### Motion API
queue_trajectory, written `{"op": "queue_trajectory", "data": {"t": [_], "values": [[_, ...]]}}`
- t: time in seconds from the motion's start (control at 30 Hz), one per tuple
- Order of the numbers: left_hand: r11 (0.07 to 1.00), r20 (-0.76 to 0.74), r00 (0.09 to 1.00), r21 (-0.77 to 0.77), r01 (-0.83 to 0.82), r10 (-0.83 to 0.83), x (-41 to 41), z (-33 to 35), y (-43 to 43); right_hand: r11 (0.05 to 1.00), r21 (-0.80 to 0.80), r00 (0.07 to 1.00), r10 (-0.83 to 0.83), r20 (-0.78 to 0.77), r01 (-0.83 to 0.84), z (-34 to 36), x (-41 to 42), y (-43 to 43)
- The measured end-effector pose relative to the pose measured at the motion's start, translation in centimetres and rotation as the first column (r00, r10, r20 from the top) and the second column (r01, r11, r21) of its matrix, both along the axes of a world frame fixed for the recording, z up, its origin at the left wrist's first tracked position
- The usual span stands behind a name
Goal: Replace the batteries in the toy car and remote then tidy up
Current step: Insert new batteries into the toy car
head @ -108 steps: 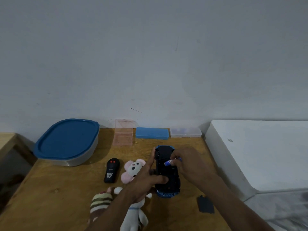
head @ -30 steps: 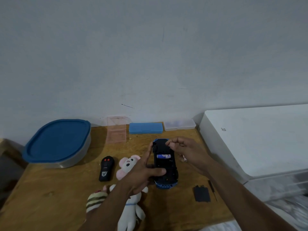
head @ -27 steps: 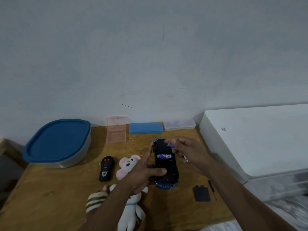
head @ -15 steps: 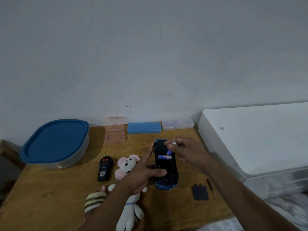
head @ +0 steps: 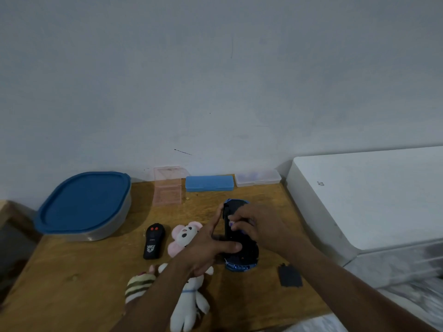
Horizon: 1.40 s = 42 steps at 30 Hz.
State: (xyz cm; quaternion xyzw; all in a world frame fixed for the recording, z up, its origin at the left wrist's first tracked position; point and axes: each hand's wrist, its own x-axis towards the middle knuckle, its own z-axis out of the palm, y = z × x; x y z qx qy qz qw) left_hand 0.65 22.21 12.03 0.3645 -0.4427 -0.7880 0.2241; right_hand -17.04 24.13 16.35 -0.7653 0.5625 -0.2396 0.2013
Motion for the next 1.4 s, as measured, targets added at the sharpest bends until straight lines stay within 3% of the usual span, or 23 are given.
{"op": "queue_trajectory", "data": {"t": [0.17, 0.3, 0.53, 0.67, 0.93, 1.1, 1.23, 1.4], "values": [[1.000, -0.013, 1.000, -0.013, -0.023, 0.023, 0.2, 0.0, 0.0, 0.993, 0.007, 0.982, 0.115, -0.148, -0.115, -0.5, -0.1, 0.1], [0.998, 0.009, 0.999, -0.039, -0.043, 0.043, 0.3, 0.1, 0.2, 0.996, 0.011, 0.979, 0.094, -0.180, -0.093, 0.1, -0.6, -0.1], [0.997, 0.053, 0.997, -0.060, -0.050, 0.053, -0.3, -0.6, 0.4, 0.989, 0.080, 0.900, 0.147, -0.411, -0.125, 0.9, 0.7, 0.4], [0.997, 0.075, 0.996, -0.060, -0.038, 0.043, -0.3, -0.7, 0.7, 0.986, 0.120, 0.889, 0.153, -0.431, -0.112, 0.4, 0.8, 0.8], [0.997, -0.018, 0.997, 0.017, -0.074, 0.075, 0.2, -0.4, 0.6, 0.967, 0.244, 0.997, -0.073, -0.035, 0.079, 1.4, -0.1, -0.1], [0.996, -0.057, 0.994, 0.027, -0.087, 0.088, 0.6, -0.2, 0.6, 0.948, 0.298, 0.977, -0.159, 0.142, 0.111, 2.3, -1.3, -0.7], [0.994, -0.069, 0.992, 0.048, -0.100, 0.103, 0.4, -0.2, 0.7, 0.924, 0.346, 0.883, -0.293, 0.366, 0.164, 1.5, -2.0, -0.8], [0.993, -0.053, 0.993, 0.045, -0.105, 0.107, 0.2, 0.2, 0.5, 0.950, 0.248, 0.841, -0.287, 0.458, 0.189, 1.2, -1.9, -0.5]]}}
